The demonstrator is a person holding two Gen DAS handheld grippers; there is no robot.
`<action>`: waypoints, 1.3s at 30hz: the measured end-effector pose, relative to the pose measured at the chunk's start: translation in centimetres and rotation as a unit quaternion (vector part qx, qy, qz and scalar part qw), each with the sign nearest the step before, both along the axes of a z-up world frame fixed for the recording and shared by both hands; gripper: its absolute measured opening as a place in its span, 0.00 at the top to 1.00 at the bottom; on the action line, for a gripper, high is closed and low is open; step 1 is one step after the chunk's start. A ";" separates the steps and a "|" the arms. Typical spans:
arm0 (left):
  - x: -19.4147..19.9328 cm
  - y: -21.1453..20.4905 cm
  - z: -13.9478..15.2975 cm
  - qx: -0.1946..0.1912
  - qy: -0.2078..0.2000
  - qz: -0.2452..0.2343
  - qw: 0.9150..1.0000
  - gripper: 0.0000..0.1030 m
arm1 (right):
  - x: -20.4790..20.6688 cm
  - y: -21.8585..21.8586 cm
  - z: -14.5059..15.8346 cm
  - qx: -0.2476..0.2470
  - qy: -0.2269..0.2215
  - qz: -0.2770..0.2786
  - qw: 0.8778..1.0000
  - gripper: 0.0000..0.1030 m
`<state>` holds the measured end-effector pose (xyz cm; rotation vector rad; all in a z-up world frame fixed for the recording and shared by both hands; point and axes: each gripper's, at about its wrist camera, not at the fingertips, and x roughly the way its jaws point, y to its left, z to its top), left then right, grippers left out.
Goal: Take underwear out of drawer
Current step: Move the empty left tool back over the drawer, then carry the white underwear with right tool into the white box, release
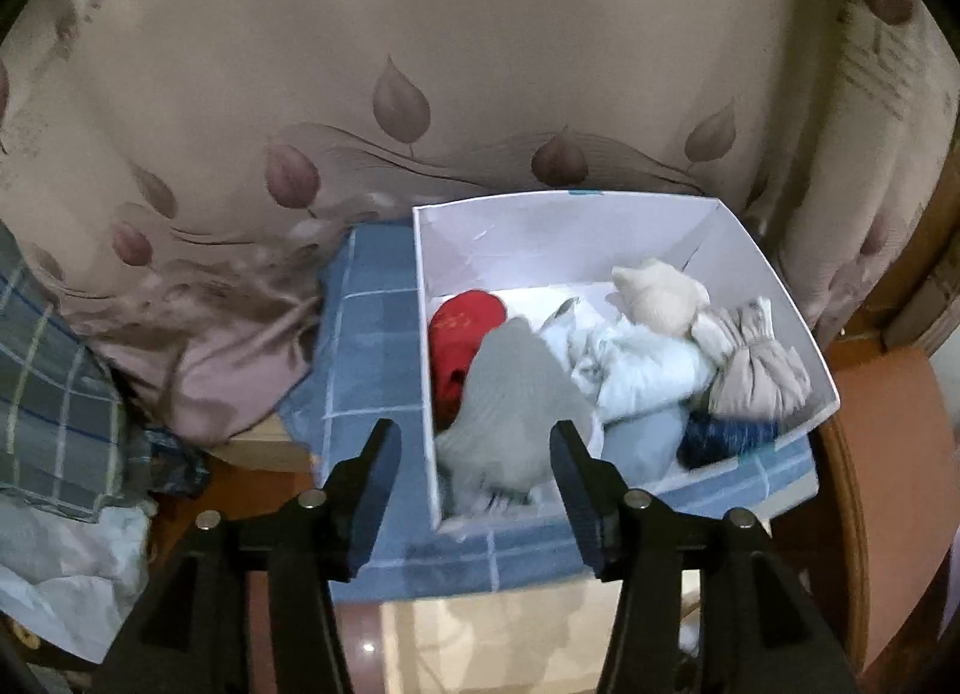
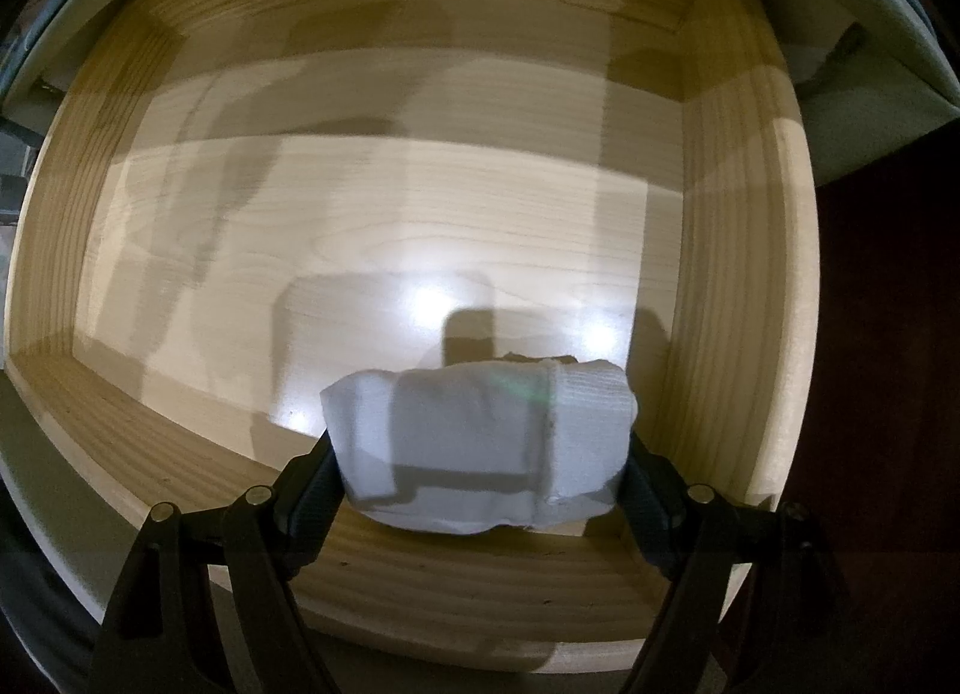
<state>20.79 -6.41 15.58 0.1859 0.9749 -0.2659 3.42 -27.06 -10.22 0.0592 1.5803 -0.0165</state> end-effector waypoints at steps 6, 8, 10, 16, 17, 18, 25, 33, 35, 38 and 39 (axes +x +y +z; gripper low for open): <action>-5.6 1.9 -1.9 0.041 0.007 -0.011 0.999 0.48 | 0.1 0.1 0.0 -0.001 0.001 0.000 1.000 0.26; -7.3 2.5 -3.4 0.049 0.016 -0.009 0.999 0.48 | 0.2 0.1 -0.1 -0.001 0.002 -0.001 1.000 0.26; -9.1 3.3 -5.4 0.046 0.027 -0.004 0.999 0.48 | 0.3 0.0 0.0 0.000 0.002 -0.004 1.000 0.27; -12.2 5.0 -11.4 0.036 0.061 0.045 0.996 0.48 | 0.4 -0.2 0.3 0.001 -0.010 -0.002 1.000 0.28; -12.5 5.2 -12.0 0.032 0.062 0.054 0.996 0.48 | 0.4 -0.1 0.4 0.000 -0.013 0.000 1.000 0.28; -12.7 5.3 -12.7 0.028 0.062 0.064 0.996 0.48 | 0.4 0.0 0.5 -0.001 -0.016 0.002 1.000 0.28; -14.0 5.4 -15.8 0.030 0.060 0.107 0.992 0.48 | -0.2 0.2 2.2 -0.019 -0.061 0.004 0.998 0.28; -14.4 5.3 -16.4 0.034 0.046 0.109 0.992 0.48 | -1.2 -0.9 5.5 -0.017 -0.145 -0.019 0.989 0.28; -14.4 5.7 -16.4 0.024 0.047 0.113 0.992 0.48 | -1.5 -1.3 6.4 -0.012 -0.164 -0.028 0.986 0.28; -14.3 6.5 -16.4 0.010 0.050 0.129 0.990 0.48 | -1.4 -1.6 7.5 -0.009 -0.182 -0.036 0.983 0.28; -14.2 6.8 -16.3 0.004 0.051 0.138 0.989 0.48 | -1.3 -1.8 8.0 -0.007 -0.187 -0.038 0.982 0.28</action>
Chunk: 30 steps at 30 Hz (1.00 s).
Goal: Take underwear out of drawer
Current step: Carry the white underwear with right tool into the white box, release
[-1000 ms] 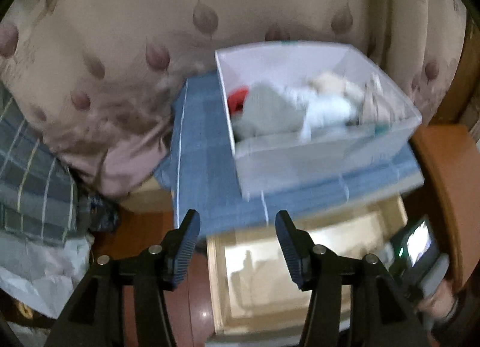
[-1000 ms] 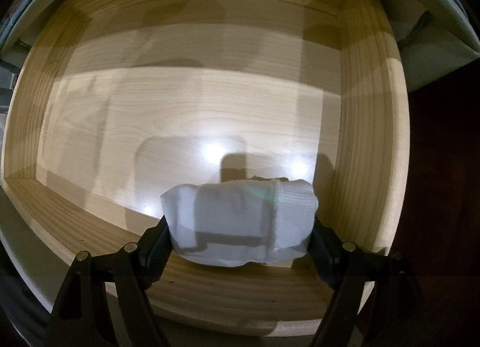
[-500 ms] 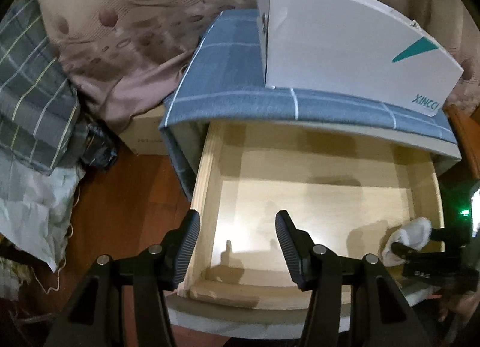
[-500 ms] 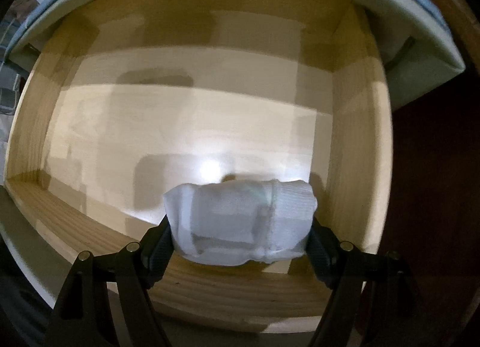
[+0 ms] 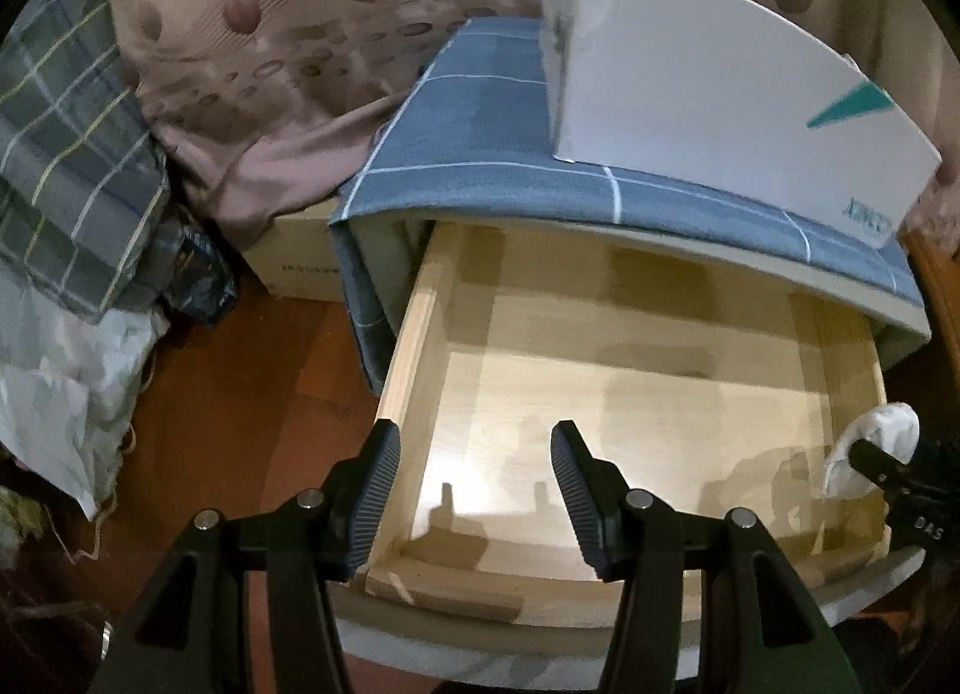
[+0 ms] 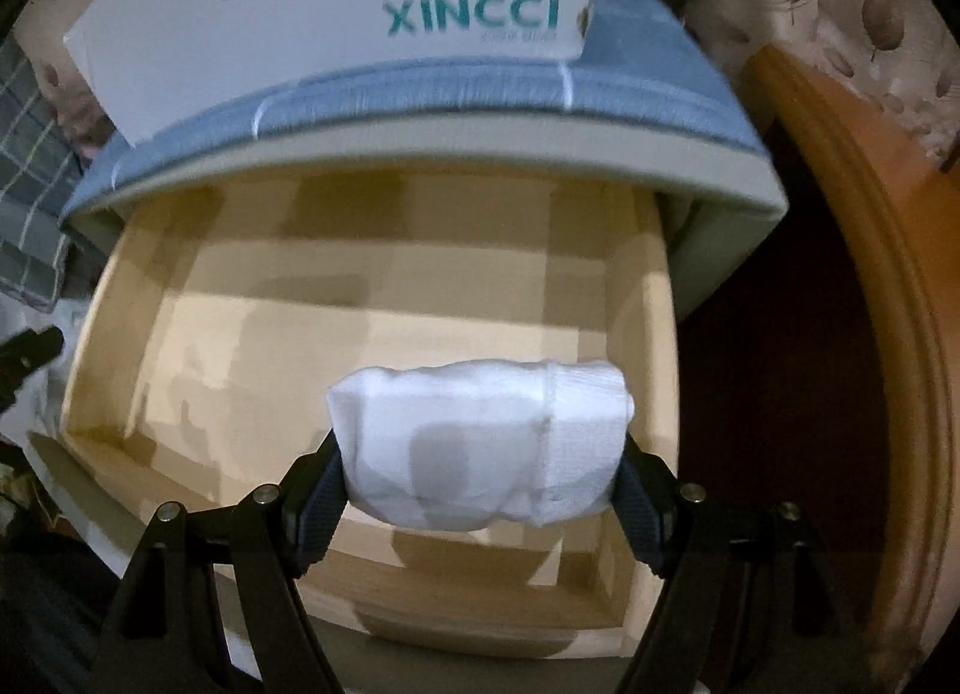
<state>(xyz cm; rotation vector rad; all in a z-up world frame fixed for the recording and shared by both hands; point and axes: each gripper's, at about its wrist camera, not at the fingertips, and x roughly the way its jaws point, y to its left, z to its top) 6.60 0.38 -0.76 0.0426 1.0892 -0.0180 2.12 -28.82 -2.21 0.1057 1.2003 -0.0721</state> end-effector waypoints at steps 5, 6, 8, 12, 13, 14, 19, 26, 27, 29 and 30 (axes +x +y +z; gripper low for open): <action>0.0 1.1 0.1 -0.011 -0.007 0.027 1.000 0.48 | 0.8 0.1 3.2 0.001 -0.029 0.000 1.000 0.28; 0.0 1.1 0.2 -0.010 -0.008 0.028 1.000 0.48 | 0.8 -0.1 4.0 0.002 -0.036 0.001 0.999 0.28; 0.0 1.0 0.2 -0.007 -0.010 0.026 1.000 0.48 | 1.1 0.0 5.1 0.000 -0.049 0.002 0.999 0.28; -0.3 0.7 0.4 0.005 -0.022 0.019 1.000 0.48 | 1.7 0.0 8.2 -0.002 -0.076 0.008 0.997 0.28; -0.3 0.6 0.5 0.007 -0.024 0.018 1.000 0.48 | 1.8 0.1 8.8 -0.004 -0.081 0.011 0.997 0.28; -0.4 0.4 0.5 0.009 -0.025 0.015 1.000 0.48 | 1.8 0.1 9.6 -0.006 -0.086 0.014 0.996 0.28; -0.7 0.0 0.7 0.018 -0.033 0.008 0.999 0.48 | 2.8 1.0 13.1 -0.019 -0.117 0.024 0.993 0.28; -0.9 -0.6 0.8 0.032 -0.039 -0.002 0.999 0.48 | 5.2 1.4 17.3 -0.029 -0.151 0.030 0.988 0.28; -1.0 -0.7 0.9 0.034 -0.041 -0.003 0.999 0.48 | 5.5 1.5 17.7 -0.030 -0.153 0.031 0.987 0.28; -1.0 -0.7 0.9 0.034 -0.041 -0.005 0.999 0.48 | 6.6 1.7 18.7 -0.032 -0.161 0.033 0.986 0.28; -1.0 -0.8 0.9 0.035 -0.041 -0.005 0.999 0.48 | 7.1 1.9 19.1 -0.034 -0.165 0.035 0.985 0.28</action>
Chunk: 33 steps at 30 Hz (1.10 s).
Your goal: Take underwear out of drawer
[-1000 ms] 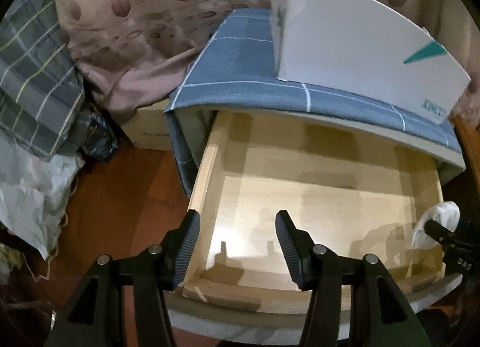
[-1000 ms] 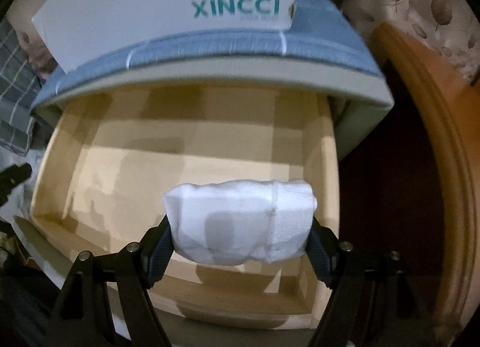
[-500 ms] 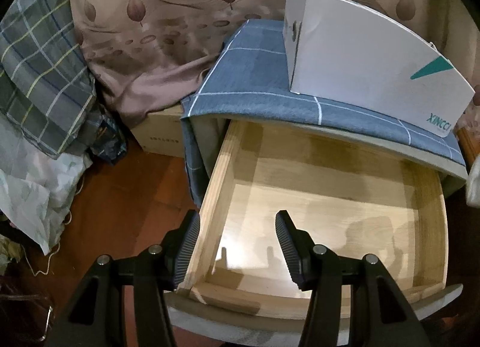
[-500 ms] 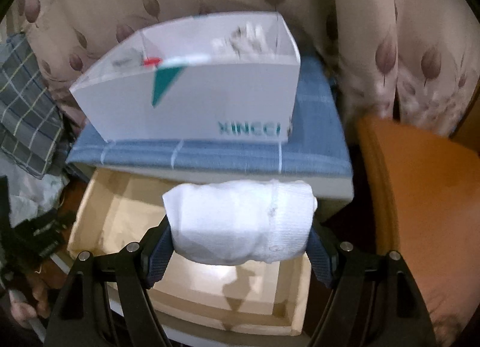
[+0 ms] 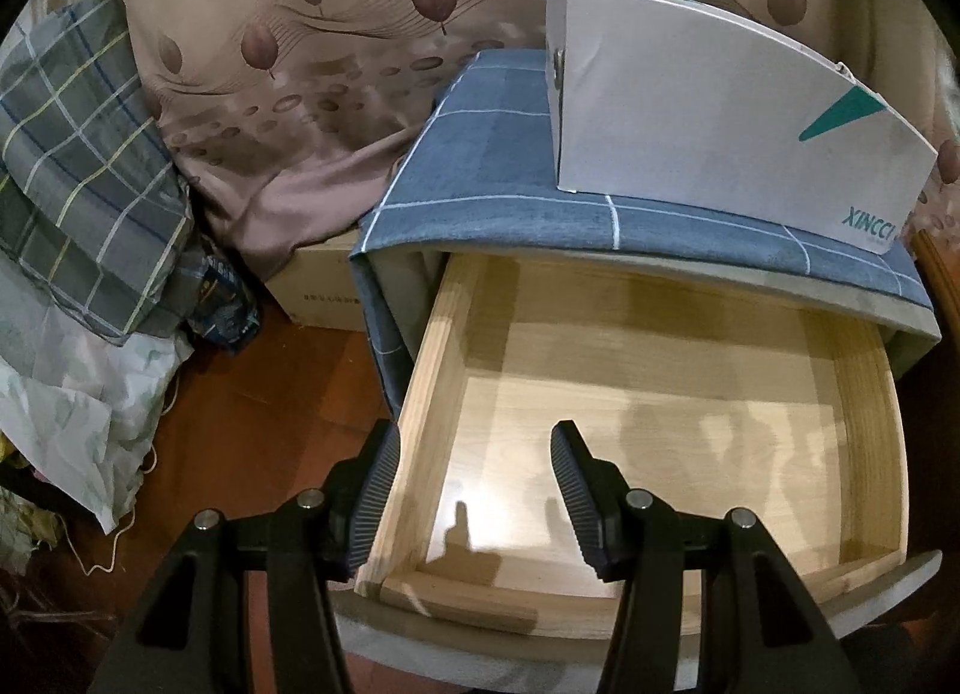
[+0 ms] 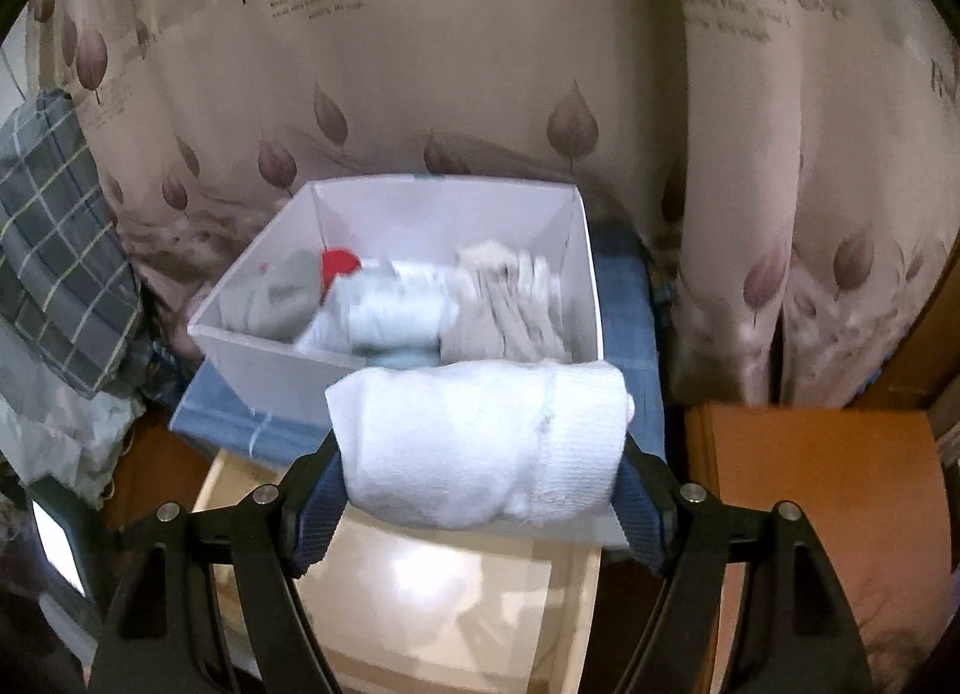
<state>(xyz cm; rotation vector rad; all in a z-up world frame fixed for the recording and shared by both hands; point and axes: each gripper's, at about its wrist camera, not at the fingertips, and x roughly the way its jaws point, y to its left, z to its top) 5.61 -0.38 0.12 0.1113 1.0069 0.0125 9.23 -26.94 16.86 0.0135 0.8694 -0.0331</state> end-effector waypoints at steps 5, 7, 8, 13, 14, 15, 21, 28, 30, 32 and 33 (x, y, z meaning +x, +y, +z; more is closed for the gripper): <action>0.0 0.0 0.0 -0.001 0.000 0.000 1.000 0.48 | 3.9 1.1 0.8 -0.008 0.003 0.008 1.000 0.28; -0.1 0.0 0.0 -0.002 0.000 0.001 1.000 0.48 | 5.7 1.7 0.6 -0.012 0.008 0.010 1.000 0.28; 0.0 0.1 0.0 -0.003 0.001 0.001 1.000 0.48 | 6.8 2.1 0.5 -0.016 0.011 0.012 1.000 0.28; 0.1 0.0 0.0 -0.006 0.002 0.003 1.000 0.48 | 10.9 3.7 -1.3 -0.028 0.030 0.017 0.999 0.28; 0.1 0.1 0.0 -0.006 0.002 0.004 1.000 0.48 | 11.4 3.8 -1.7 -0.027 0.033 0.018 0.999 0.28; 0.1 0.1 0.1 -0.008 0.002 0.003 1.000 0.48 | 12.1 4.1 -2.4 -0.026 0.039 0.018 0.999 0.28; 0.1 0.2 0.0 -0.013 0.002 0.005 1.000 0.48 | 13.8 4.9 -5.3 -0.019 0.064 0.011 0.998 0.28; 0.1 0.3 0.1 -0.016 0.002 0.004 1.000 0.48 | 13.6 5.5 -6.7 -0.019 0.065 0.001 0.998 0.21; 0.1 0.2 0.1 -0.015 0.002 0.003 1.000 0.48 | 13.4 5.5 -6.4 -0.014 0.063 0.001 0.998 0.18; 0.2 0.1 0.1 -0.015 0.002 0.002 1.000 0.48 | 12.9 5.4 -5.7 -0.010 0.058 0.004 0.998 0.14; 0.2 0.1 0.1 -0.014 0.001 0.002 1.000 0.48 | 12.7 5.3 -5.3 -0.007 0.054 0.004 0.998 0.12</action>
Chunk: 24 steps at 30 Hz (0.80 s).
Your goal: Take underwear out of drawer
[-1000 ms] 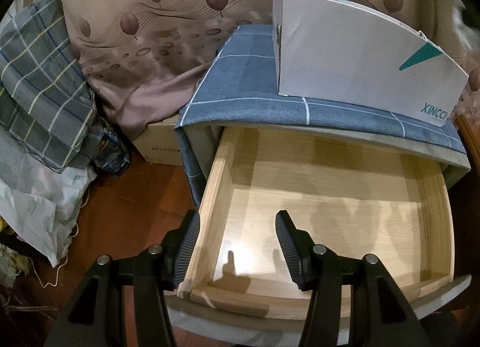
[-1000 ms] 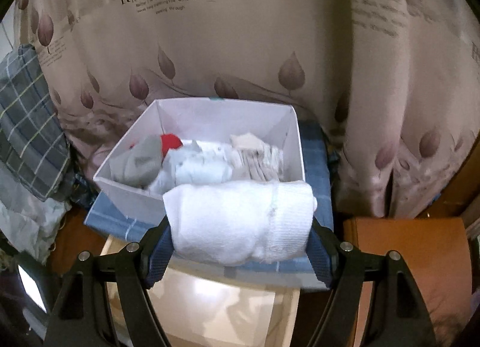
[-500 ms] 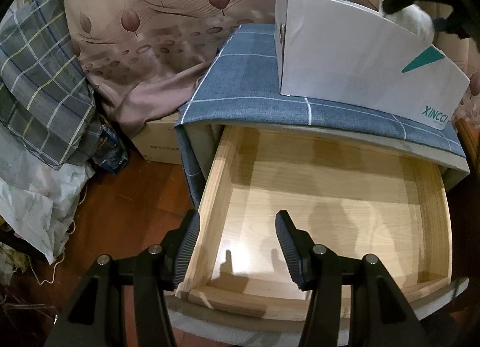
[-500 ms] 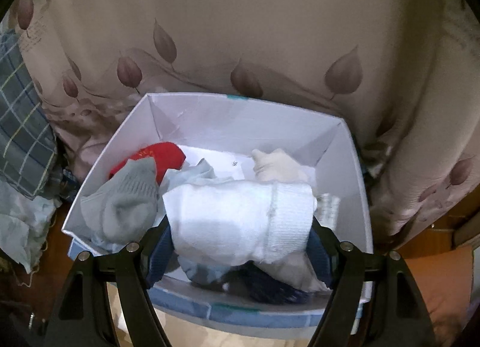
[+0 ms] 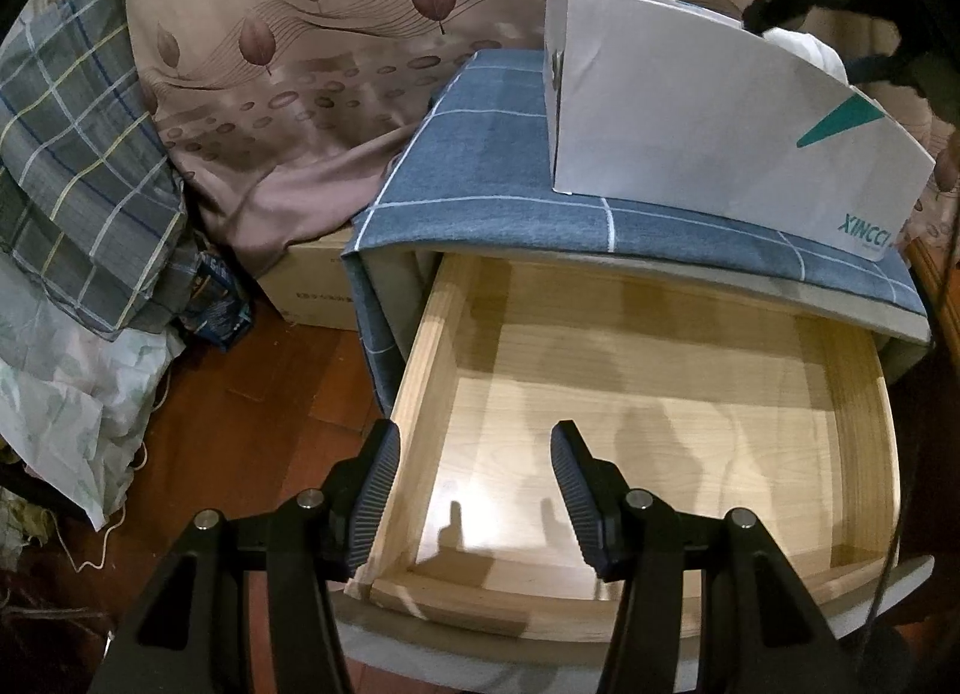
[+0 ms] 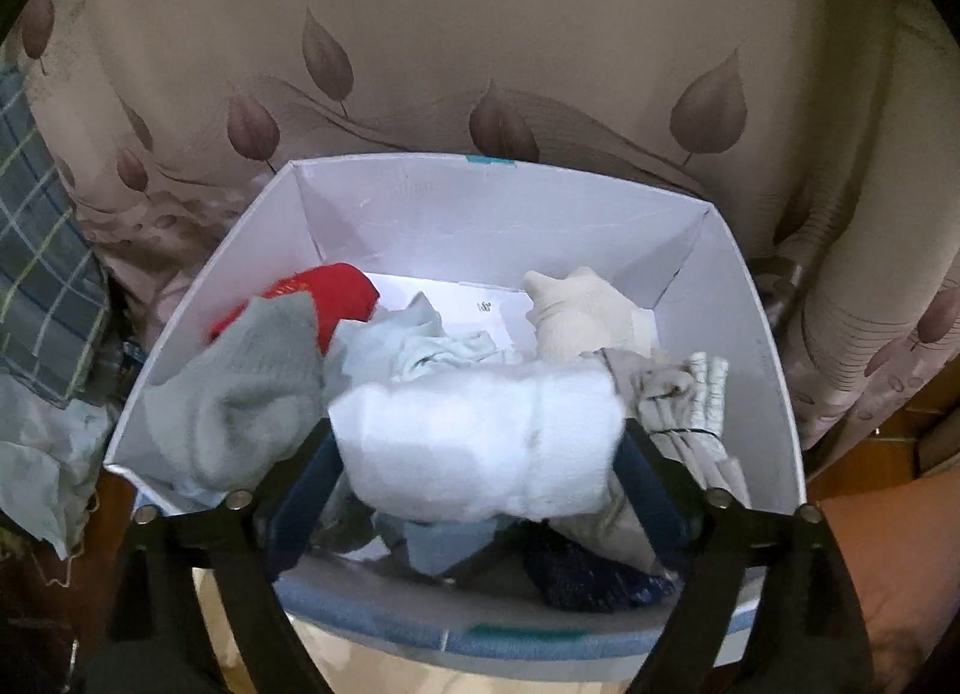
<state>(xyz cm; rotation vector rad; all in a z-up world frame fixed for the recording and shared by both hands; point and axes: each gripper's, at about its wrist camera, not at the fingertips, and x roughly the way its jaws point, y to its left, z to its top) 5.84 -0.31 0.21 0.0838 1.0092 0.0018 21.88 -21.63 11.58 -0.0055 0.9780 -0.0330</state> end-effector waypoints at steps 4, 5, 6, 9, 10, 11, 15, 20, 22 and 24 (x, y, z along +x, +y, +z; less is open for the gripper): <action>0.1 -0.2 0.0 0.002 -0.001 0.000 1.000 0.48 | -2.6 -0.4 2.6 0.004 -0.027 0.007 1.000 0.08; 0.0 -0.3 0.0 0.003 -0.002 0.000 1.000 0.48 | -3.4 -0.5 3.1 0.007 -0.032 0.008 0.999 0.08; 0.0 -0.3 0.1 0.002 -0.006 0.000 1.000 0.48 | -4.6 -0.7 3.7 0.014 -0.039 0.010 0.999 0.07; -0.1 -0.5 0.2 0.005 -0.010 -0.001 1.000 0.48 | -7.9 -1.2 4.3 0.022 -0.054 0.007 0.998 0.01; -0.1 -0.5 0.3 0.005 -0.011 -0.001 1.000 0.48 | -9.3 -1.5 4.1 0.025 -0.059 0.004 0.998 0.01; -0.2 -0.5 0.3 0.003 -0.013 -0.001 1.000 0.48 | -10.7 -1.9 3.8 0.025 -0.061 0.000 0.998 0.01; -0.6 -0.9 0.7 0.005 -0.021 -0.005 1.000 0.48 | -15.1 -3.0 1.6 0.016 -0.061 -0.022 0.998 0.01; -1.5 -2.0 1.1 0.013 -0.031 -0.027 0.999 0.48 | -19.6 -4.2 -3.4 0.010 -0.035 -0.058 0.998 0.01; -1.8 -2.2 1.2 0.008 -0.030 -0.036 0.999 0.48 | -20.6 -4.4 -5.3 0.008 -0.020 -0.068 0.997 0.01; -2.0 -2.2 1.1 0.000 -0.025 -0.039 0.999 0.48 | -21.4 -4.4 -6.9 0.001 -0.007 -0.073 0.997 0.01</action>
